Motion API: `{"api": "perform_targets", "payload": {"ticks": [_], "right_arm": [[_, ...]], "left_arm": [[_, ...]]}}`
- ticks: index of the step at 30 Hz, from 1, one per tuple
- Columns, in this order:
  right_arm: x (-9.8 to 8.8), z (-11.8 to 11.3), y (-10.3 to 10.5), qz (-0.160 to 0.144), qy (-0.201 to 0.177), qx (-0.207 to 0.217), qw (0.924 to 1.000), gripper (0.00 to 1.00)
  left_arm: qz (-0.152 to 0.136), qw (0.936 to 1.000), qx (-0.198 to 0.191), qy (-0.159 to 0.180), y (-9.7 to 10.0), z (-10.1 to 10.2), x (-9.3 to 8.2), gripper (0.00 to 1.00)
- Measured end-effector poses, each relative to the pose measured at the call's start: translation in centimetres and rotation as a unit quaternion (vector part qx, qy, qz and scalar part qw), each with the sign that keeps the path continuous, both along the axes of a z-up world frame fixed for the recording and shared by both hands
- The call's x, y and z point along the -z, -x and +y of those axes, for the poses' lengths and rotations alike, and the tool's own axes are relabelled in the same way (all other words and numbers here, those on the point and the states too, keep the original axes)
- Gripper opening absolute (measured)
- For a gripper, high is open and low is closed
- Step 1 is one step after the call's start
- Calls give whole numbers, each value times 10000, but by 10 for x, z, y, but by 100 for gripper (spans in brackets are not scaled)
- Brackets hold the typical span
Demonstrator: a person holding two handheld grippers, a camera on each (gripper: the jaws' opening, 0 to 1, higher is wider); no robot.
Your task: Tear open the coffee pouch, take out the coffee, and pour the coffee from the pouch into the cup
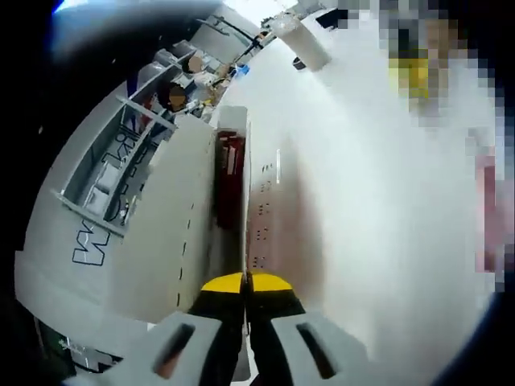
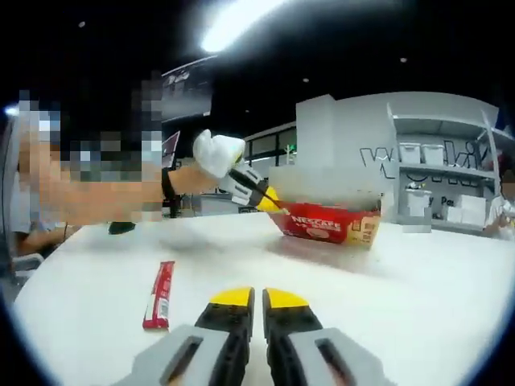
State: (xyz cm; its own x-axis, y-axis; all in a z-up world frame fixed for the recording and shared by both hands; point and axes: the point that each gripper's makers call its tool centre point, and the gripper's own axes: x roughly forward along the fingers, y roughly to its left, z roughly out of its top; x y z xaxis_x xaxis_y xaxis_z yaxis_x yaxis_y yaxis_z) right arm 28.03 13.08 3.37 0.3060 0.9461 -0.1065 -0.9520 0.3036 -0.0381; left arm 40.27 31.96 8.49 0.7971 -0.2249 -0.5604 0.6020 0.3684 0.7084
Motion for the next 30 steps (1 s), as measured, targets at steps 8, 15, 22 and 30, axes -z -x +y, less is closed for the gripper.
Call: {"api": "perform_targets", "payload": {"ticks": [8,15,22,30], "right_arm": [[1,1,-2,22,22,18,10000,5],[1,2,-4,28,29,17,10000,5],[1,2,-4,33,17,-7,10000,5],[2,2,-5,17,43,14,10000,5]], "left_arm": [[1048,9906,229,854,-42,35,-12,3],[1677,9810,512,826,-53,37,-18,2],[1984,9733,713,913,-58,52,-28,3],[1993,9708,547,1221,-75,55,-35,4]]}}
